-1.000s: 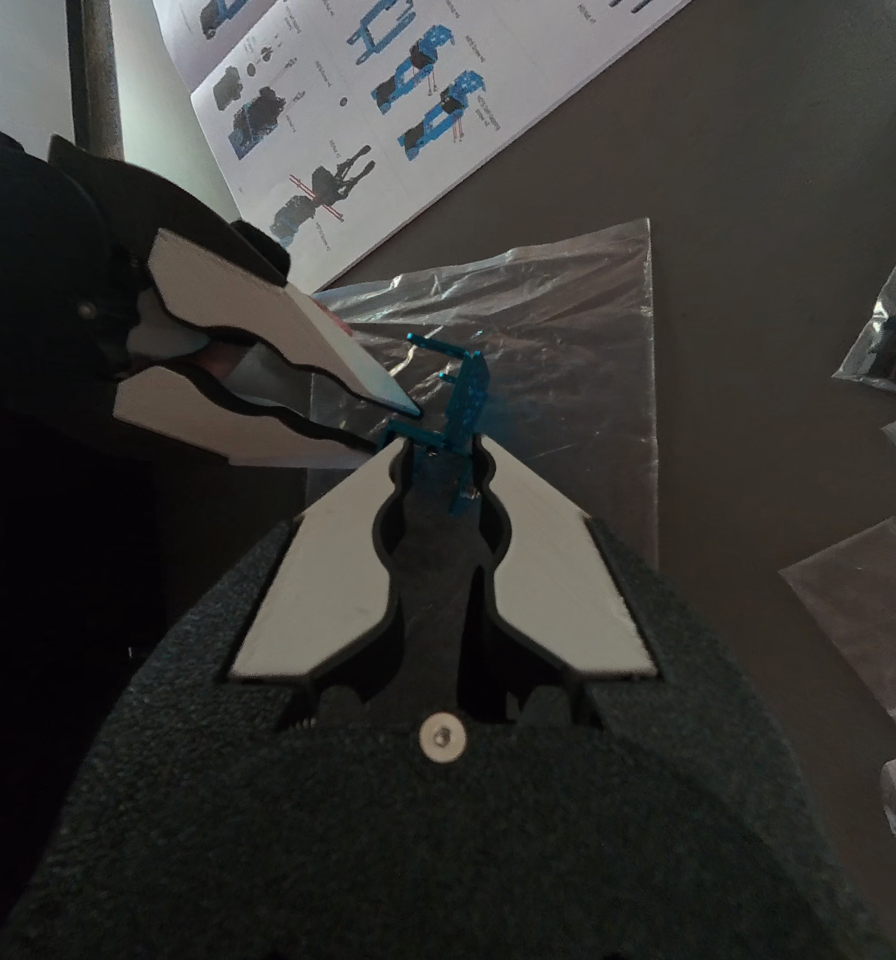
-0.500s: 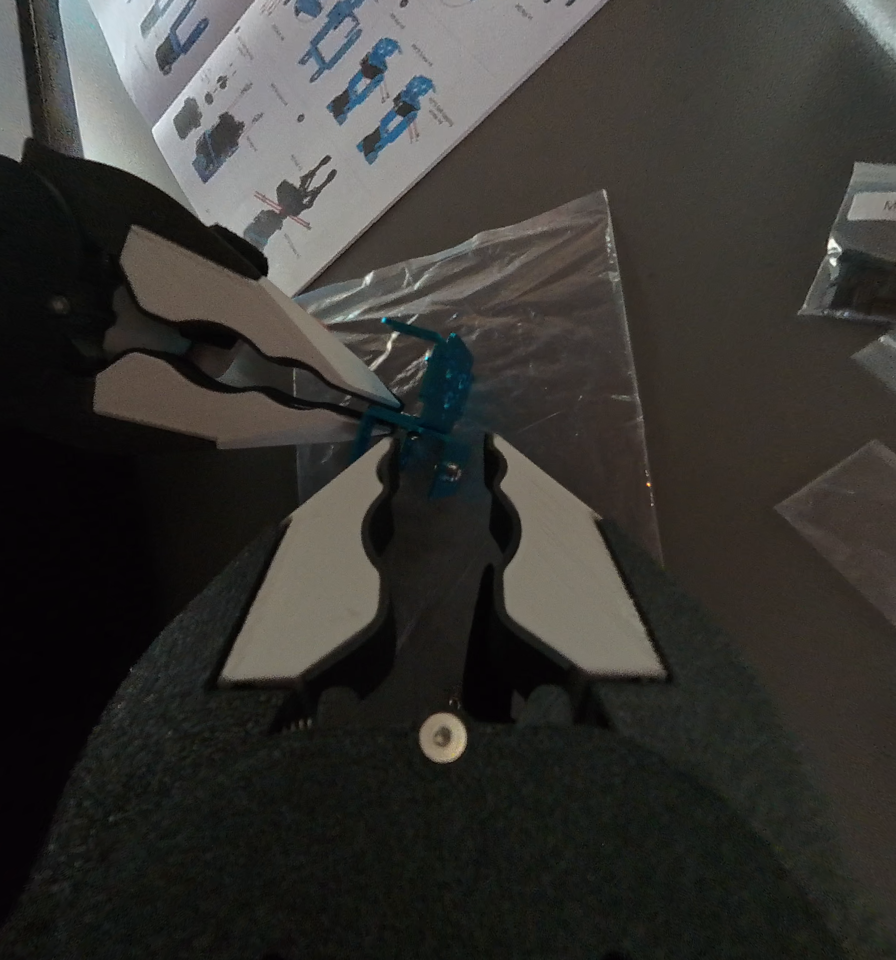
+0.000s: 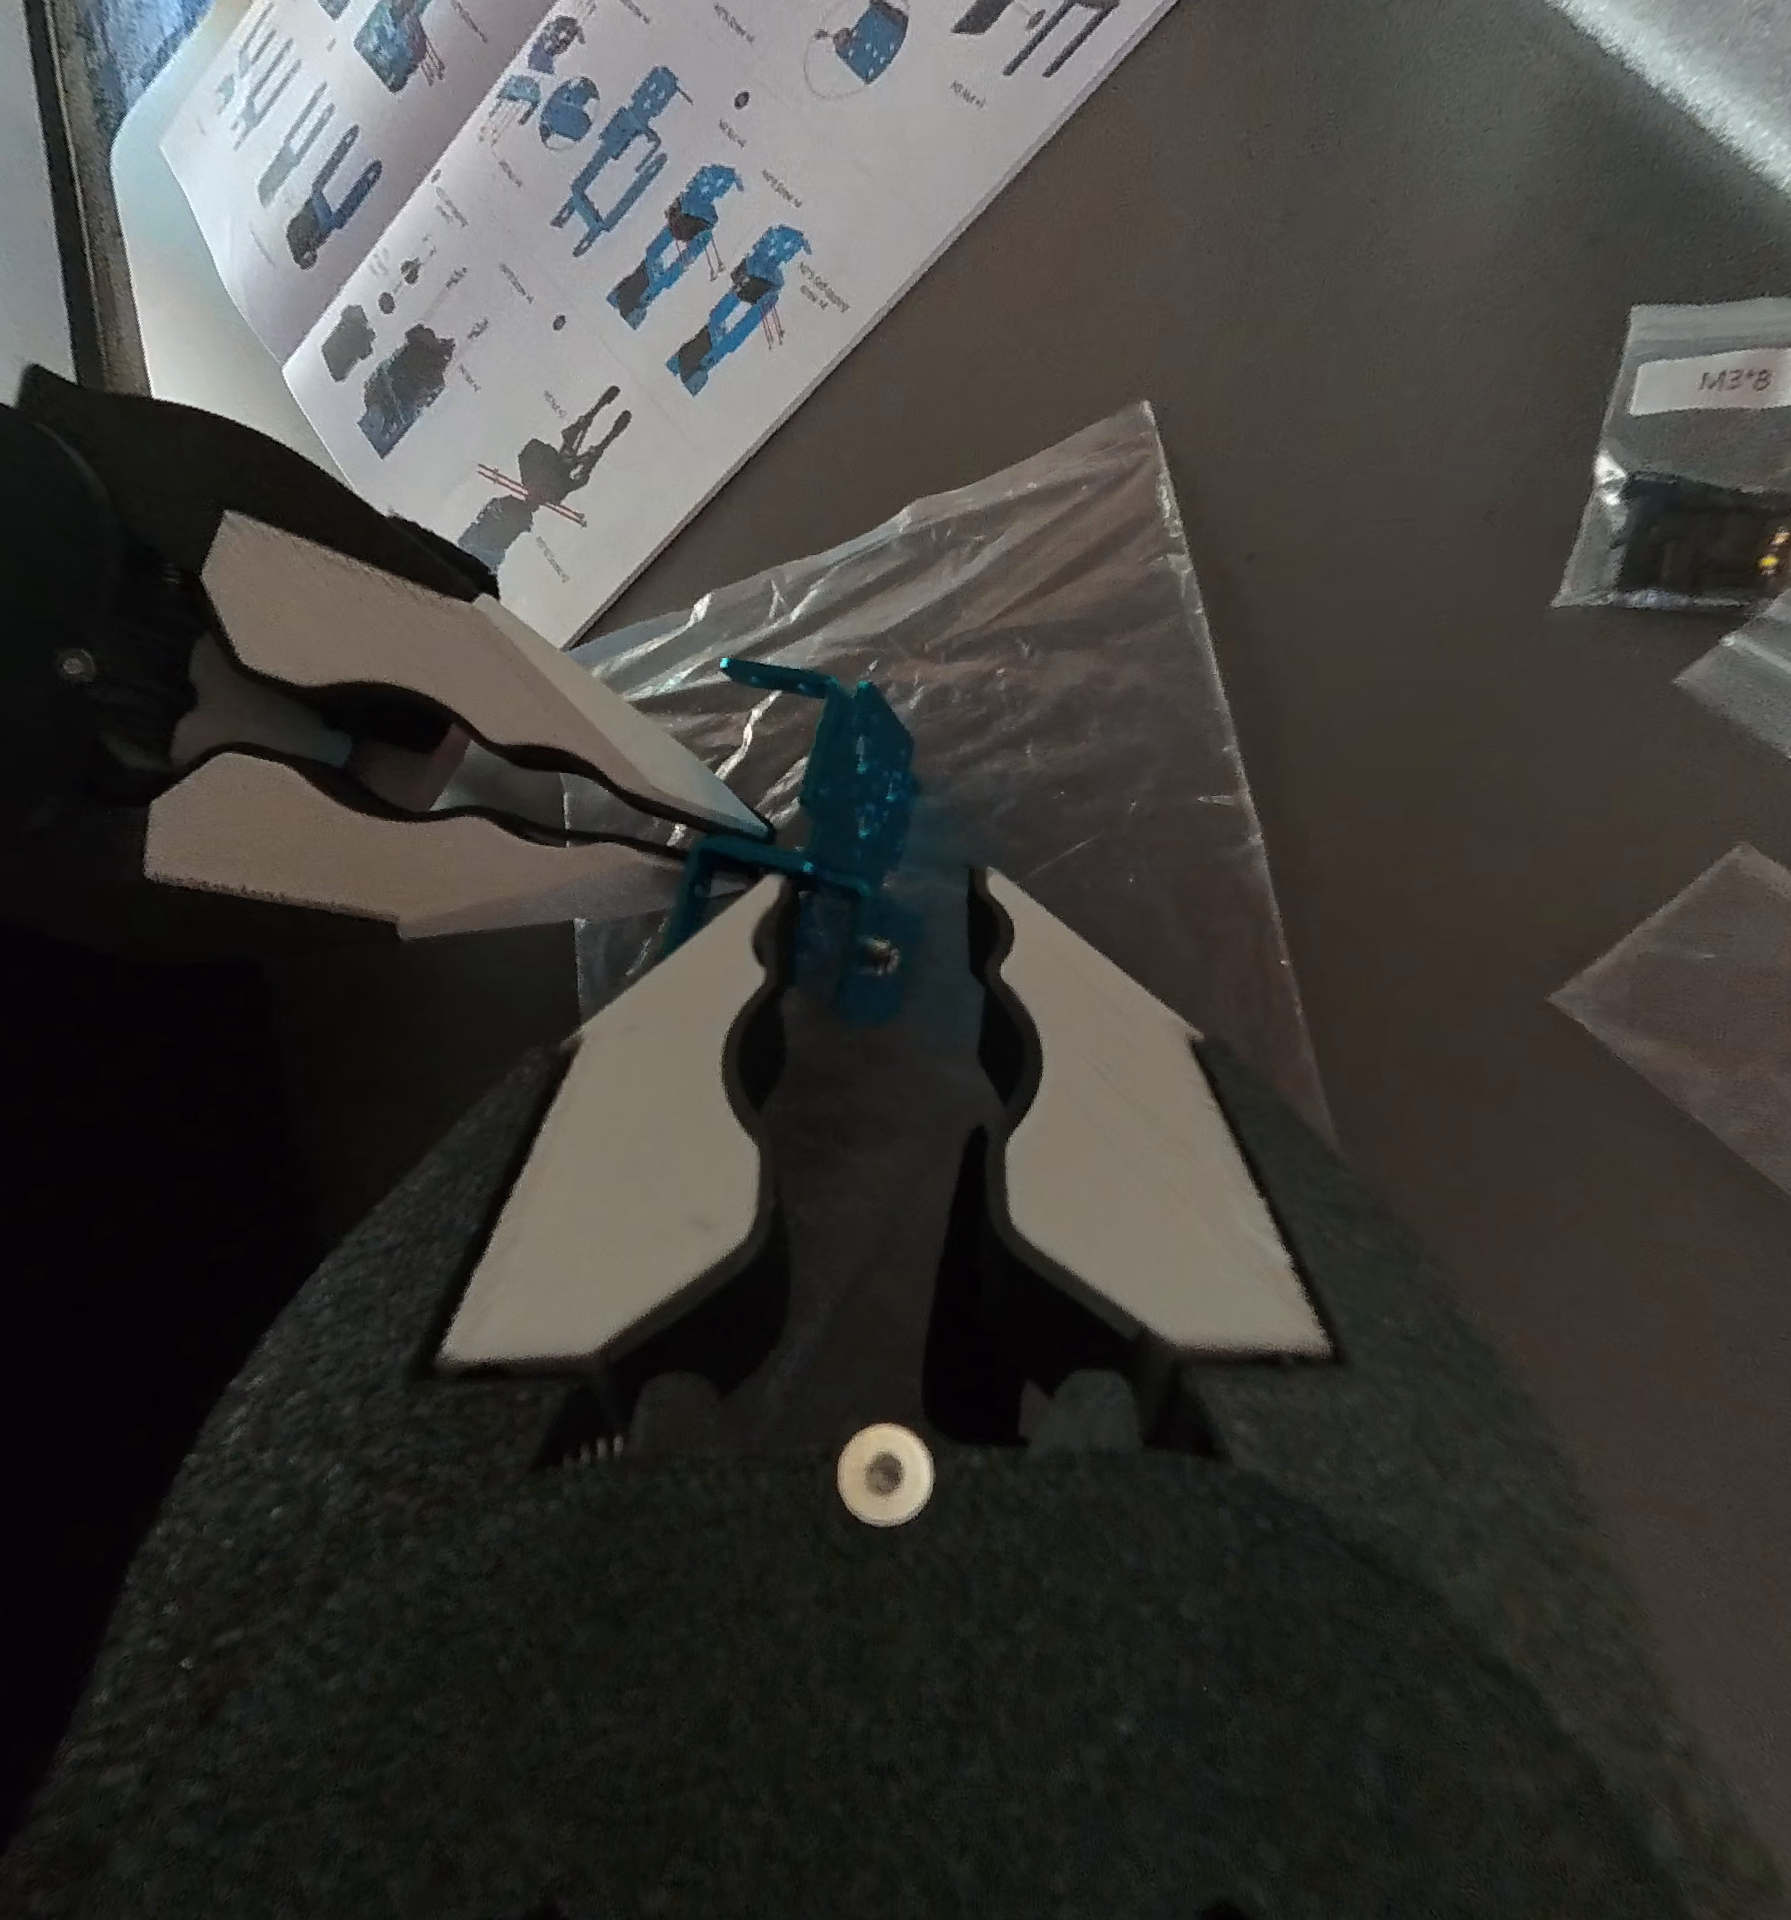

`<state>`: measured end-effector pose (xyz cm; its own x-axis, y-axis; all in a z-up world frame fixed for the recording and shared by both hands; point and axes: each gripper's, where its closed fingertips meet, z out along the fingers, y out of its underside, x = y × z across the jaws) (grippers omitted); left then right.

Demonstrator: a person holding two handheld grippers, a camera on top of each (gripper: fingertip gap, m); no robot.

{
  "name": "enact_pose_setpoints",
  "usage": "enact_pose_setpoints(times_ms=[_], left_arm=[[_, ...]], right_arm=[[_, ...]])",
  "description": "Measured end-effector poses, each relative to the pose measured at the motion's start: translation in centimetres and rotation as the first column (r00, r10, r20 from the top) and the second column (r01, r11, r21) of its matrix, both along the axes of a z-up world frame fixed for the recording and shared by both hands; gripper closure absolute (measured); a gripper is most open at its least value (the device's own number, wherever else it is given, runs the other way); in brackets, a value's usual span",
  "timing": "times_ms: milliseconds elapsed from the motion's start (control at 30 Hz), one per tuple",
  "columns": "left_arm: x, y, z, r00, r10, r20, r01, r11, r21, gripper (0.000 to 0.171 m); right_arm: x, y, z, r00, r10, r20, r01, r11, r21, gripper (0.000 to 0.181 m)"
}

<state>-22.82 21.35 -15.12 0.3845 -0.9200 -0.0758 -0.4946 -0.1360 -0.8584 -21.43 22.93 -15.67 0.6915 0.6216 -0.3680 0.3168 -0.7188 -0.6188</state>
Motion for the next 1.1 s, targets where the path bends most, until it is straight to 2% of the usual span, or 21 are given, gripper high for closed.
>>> enact_pose_setpoints(times_ms=[1100], left_arm=[[-0.22,-0.08,-0.08,1.0,0.0,-0.002,0.0,1.0,-0.001,0.168]], right_arm=[[-0.06,-0.09,0.28,0.999,0.029,0.044,-0.03,0.999,0.031,0.149]])
